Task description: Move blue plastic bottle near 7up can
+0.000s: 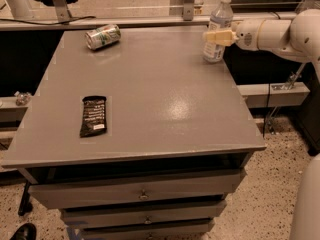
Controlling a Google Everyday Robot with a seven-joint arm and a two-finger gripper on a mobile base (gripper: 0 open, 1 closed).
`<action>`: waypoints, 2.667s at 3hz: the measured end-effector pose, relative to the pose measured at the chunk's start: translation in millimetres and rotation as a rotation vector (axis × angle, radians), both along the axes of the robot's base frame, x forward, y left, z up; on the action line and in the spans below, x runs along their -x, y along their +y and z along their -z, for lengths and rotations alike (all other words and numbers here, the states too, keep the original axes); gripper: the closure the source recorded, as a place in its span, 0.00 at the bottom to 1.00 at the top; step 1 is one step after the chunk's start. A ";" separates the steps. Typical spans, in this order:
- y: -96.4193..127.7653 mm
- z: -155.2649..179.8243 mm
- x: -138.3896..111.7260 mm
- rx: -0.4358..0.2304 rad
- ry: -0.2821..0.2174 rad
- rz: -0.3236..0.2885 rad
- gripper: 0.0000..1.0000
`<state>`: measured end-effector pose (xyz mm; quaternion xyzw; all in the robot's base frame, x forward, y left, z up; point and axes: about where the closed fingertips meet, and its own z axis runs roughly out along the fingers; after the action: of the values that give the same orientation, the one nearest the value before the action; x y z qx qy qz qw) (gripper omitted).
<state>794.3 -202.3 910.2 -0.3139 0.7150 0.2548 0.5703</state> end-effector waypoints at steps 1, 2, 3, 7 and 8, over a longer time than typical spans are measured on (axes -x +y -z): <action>7.6 -20.4 9.2 -0.031 -0.021 -0.006 0.65; 25.7 -57.3 19.6 -0.054 -0.082 -0.029 0.88; 29.6 -58.0 19.6 -0.056 -0.083 -0.034 1.00; 90.1 -91.2 -31.9 -0.152 -0.238 0.003 1.00; 128.2 -87.5 -47.3 -0.153 -0.238 -0.020 1.00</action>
Offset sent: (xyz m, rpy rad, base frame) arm -0.0383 0.0430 0.1091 0.0808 -0.1737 0.0492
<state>841.6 -74.2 997.8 -0.3047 0.6177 0.2752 0.6708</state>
